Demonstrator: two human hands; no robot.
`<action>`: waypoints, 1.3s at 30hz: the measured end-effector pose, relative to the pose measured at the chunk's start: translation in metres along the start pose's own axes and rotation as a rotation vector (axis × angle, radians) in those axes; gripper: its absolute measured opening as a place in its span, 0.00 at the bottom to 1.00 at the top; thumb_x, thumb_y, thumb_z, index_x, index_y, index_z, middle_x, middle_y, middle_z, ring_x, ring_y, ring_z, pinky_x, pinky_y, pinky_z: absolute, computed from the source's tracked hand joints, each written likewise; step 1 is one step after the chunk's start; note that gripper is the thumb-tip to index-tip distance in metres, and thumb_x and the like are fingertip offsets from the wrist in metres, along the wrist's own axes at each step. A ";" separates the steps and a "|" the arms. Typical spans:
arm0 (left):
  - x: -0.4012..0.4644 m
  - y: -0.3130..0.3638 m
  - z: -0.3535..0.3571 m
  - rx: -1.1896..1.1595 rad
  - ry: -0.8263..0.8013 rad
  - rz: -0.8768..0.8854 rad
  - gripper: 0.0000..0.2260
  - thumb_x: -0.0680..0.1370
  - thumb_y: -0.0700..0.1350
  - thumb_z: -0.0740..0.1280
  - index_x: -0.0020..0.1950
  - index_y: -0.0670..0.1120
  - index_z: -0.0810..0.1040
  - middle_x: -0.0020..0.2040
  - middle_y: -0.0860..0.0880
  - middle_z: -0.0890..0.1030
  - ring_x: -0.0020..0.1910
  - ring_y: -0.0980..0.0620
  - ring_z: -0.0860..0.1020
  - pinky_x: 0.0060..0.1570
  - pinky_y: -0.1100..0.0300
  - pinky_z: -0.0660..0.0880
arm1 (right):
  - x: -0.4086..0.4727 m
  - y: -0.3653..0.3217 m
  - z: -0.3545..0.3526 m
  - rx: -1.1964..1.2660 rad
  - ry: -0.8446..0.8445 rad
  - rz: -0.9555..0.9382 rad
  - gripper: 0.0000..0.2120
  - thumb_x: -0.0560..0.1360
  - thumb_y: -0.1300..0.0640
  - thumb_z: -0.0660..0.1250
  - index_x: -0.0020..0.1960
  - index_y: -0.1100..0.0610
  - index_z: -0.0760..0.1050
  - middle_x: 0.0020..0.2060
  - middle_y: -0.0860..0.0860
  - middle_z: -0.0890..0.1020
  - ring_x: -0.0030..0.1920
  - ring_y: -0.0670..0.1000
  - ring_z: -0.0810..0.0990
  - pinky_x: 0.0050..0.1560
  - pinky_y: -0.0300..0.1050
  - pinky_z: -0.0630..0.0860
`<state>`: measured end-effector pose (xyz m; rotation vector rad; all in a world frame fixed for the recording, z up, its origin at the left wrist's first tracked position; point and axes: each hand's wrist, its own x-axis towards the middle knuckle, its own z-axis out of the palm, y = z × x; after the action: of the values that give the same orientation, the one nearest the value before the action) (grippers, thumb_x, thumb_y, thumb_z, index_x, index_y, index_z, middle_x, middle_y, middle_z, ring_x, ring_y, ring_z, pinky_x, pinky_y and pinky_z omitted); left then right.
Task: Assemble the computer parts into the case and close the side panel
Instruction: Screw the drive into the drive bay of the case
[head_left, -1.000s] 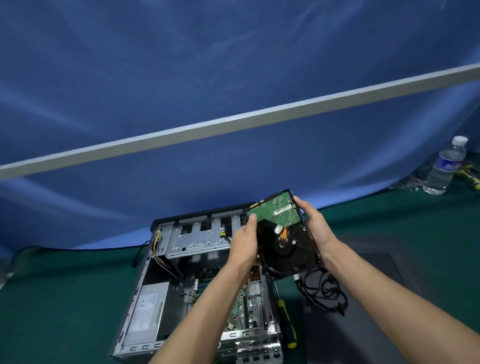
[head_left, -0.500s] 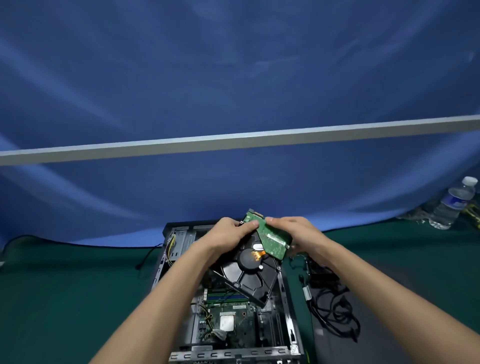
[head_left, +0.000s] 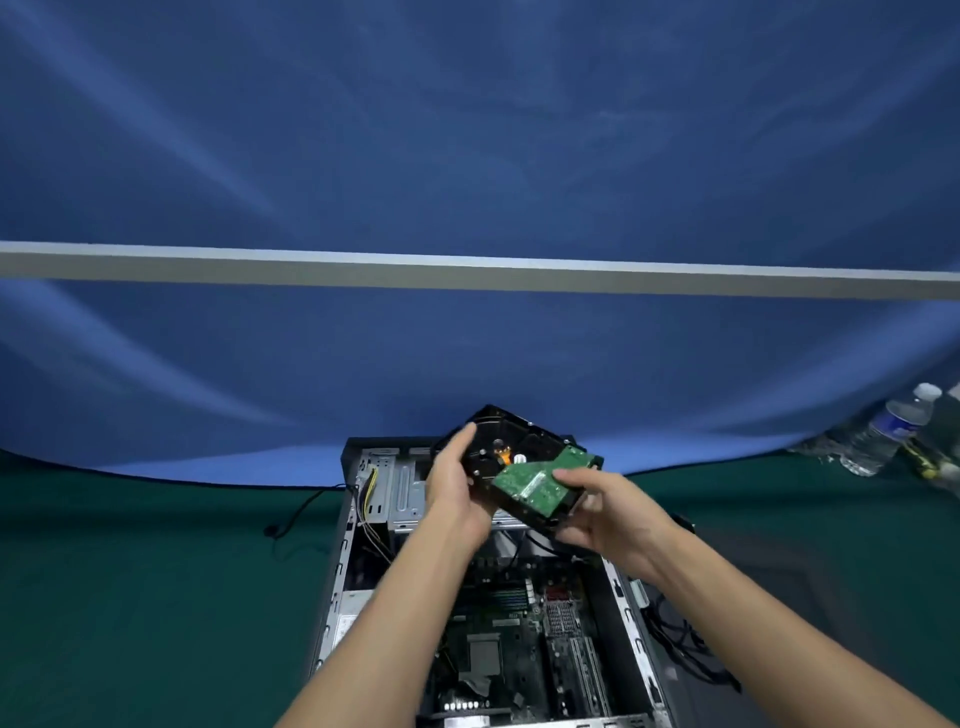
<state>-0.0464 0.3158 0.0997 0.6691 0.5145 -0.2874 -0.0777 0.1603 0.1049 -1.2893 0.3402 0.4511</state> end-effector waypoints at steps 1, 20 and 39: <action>0.005 -0.003 -0.004 0.039 0.086 0.009 0.16 0.74 0.45 0.69 0.58 0.39 0.75 0.53 0.39 0.80 0.50 0.40 0.80 0.51 0.45 0.78 | -0.001 0.002 0.001 -0.082 -0.003 0.007 0.10 0.73 0.57 0.69 0.52 0.61 0.77 0.38 0.55 0.85 0.34 0.52 0.83 0.29 0.39 0.77; 0.036 -0.017 -0.040 0.718 0.020 0.145 0.19 0.82 0.53 0.54 0.52 0.40 0.77 0.41 0.43 0.82 0.30 0.49 0.79 0.30 0.56 0.77 | 0.048 0.055 -0.012 -0.571 0.551 0.018 0.29 0.81 0.41 0.53 0.53 0.66 0.79 0.45 0.60 0.82 0.43 0.55 0.80 0.47 0.47 0.74; 0.124 -0.063 -0.043 2.379 -0.516 0.965 0.12 0.80 0.50 0.60 0.61 0.46 0.71 0.55 0.45 0.70 0.54 0.46 0.68 0.54 0.54 0.65 | 0.044 0.060 -0.079 -0.510 0.611 0.217 0.23 0.80 0.42 0.57 0.43 0.61 0.78 0.54 0.59 0.79 0.47 0.52 0.78 0.47 0.50 0.72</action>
<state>0.0163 0.2849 -0.0286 2.8622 -1.0518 0.0167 -0.0694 0.1019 0.0141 -1.8935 0.9276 0.3242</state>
